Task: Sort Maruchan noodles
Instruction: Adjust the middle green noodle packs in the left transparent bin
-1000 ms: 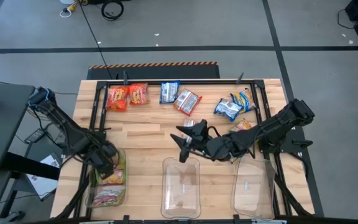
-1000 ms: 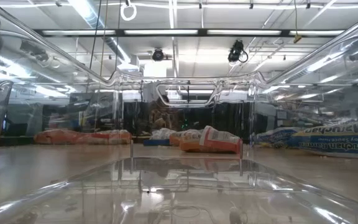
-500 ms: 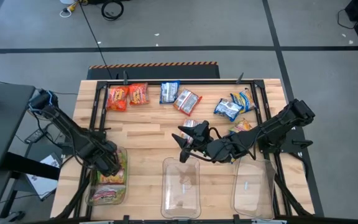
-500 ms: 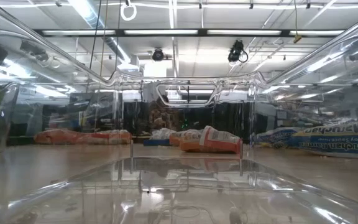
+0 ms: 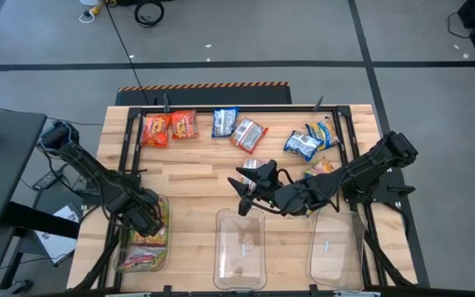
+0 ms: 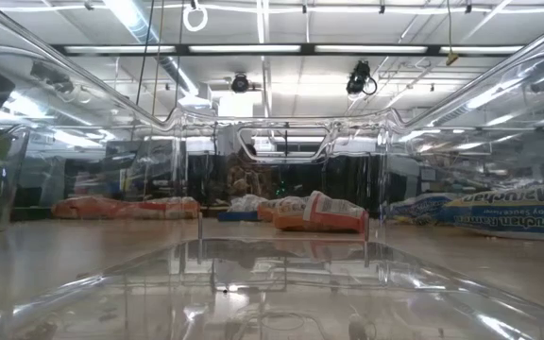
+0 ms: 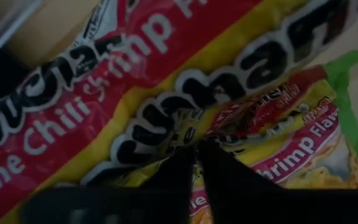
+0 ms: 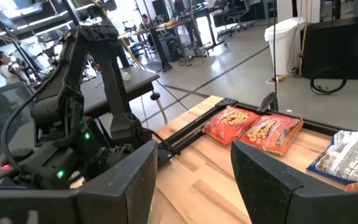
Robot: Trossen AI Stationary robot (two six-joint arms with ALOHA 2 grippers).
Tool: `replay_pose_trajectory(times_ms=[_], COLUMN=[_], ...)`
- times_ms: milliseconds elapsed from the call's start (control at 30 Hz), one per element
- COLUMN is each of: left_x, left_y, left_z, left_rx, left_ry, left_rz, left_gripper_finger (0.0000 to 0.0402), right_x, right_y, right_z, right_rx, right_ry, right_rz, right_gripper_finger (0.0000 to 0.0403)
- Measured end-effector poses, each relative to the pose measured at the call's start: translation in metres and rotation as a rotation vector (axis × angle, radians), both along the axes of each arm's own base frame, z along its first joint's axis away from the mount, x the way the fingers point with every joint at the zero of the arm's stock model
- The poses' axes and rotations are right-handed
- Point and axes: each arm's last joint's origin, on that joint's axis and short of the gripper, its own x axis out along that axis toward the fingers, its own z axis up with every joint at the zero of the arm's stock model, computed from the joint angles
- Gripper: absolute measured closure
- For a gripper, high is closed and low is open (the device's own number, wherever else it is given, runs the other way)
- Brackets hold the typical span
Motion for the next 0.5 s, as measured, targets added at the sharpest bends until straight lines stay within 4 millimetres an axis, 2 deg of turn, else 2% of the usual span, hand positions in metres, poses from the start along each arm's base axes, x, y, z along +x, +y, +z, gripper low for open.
replay_pose_trajectory(times_ms=[133, 367, 500], left_x=[0.000, 0.005, -0.001], left_y=[-0.001, -0.022, -0.037], left_z=[0.003, 0.042, 0.055], left_rx=[-0.020, -0.144, -0.248], left_ry=[0.018, -0.021, -0.016], left_rz=[-0.025, -0.137, -0.225], left_gripper_finger=[0.0394, 0.0398, 0.0399], right_x=[0.000, 0.000, 0.000], right_y=[0.000, 0.000, 0.000], right_z=[0.000, 0.000, 0.000], right_rx=[-0.004, -0.005, -0.006], right_ry=[0.002, 0.003, 0.004], right_rz=[0.002, 0.002, 0.002], right_gripper_finger=[0.0192, 0.0192, 0.0192])
